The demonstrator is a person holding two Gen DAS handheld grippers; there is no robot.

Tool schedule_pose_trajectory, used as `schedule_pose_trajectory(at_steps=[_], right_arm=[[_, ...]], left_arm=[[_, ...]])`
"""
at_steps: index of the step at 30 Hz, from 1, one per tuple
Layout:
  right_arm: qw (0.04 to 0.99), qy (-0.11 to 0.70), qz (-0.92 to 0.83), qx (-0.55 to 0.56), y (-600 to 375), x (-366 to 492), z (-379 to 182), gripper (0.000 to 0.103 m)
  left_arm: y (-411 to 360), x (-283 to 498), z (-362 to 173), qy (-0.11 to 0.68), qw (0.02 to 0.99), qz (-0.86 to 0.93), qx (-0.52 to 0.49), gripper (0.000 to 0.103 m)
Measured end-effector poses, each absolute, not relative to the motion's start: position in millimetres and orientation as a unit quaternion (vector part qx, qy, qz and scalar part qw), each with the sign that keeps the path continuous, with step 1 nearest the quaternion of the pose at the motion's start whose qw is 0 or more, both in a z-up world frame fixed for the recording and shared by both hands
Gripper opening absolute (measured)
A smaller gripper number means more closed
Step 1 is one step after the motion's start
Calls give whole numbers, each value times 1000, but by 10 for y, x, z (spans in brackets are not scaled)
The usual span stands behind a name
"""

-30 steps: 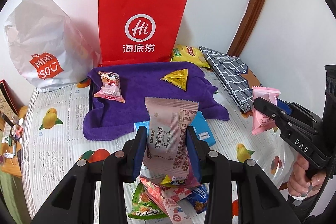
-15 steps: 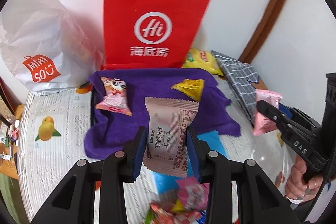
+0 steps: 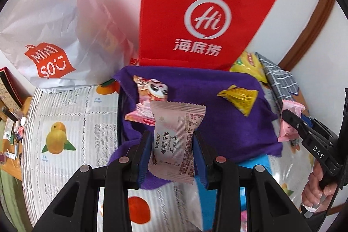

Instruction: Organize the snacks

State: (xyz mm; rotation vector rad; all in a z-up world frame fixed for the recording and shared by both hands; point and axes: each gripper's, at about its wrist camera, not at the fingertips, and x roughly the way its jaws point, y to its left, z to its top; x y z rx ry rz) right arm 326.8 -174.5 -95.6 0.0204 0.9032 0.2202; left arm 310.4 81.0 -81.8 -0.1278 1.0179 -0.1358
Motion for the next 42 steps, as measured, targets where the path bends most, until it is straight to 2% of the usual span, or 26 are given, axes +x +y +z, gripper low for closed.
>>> schedule_pose_trajectory(at_steps=[18, 34, 36, 39, 41, 42], right_arm=[[862, 492, 119, 9, -1653, 3581, -1635, 30], [852, 511, 115, -6, -1620, 3643, -1849, 30], [852, 510, 114, -6, -1623, 3644, -1849, 31], [850, 513, 115, -6, -1618, 3647, -1824, 38], [854, 506, 116, -9, -1616, 3616, -1769, 46], [857, 503, 115, -12, -1616, 3597, -1728, 48]], left_arm=[[874, 3368, -1368, 530, 842, -63, -73, 36], [877, 3419, -1615, 556, 826, -58, -75, 36], [873, 3416, -1630, 561, 822, -58, -73, 40], [854, 3414, -1633, 566, 820, -56, -66, 42], [851, 3398, -1618, 568, 819, -53, -66, 52], [863, 3374, -1597, 566, 820, -52, -65, 53]])
